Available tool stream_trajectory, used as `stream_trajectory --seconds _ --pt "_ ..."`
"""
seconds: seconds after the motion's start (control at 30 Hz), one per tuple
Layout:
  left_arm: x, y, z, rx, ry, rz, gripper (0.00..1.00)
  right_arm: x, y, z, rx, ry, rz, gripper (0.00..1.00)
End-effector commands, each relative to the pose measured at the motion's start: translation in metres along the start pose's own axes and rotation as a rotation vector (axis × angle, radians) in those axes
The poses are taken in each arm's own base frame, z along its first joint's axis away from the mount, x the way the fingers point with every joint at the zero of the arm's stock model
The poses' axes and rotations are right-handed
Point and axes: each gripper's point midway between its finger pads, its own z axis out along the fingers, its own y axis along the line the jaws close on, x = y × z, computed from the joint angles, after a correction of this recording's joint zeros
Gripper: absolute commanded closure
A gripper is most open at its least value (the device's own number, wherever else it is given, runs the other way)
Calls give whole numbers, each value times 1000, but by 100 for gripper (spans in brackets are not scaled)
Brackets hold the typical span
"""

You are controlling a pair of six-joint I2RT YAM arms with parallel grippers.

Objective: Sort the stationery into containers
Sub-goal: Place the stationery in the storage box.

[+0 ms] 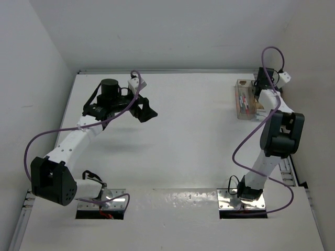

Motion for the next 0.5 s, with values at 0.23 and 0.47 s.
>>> stream_trajectory --seconds 0.23,0.47 --pt "13 2 -2 3 13 -31 0 -50 16 18 9 -192 38 100" --pt "14 8 3 6 33 -45 0 -52 4 34 32 -193 55 100"
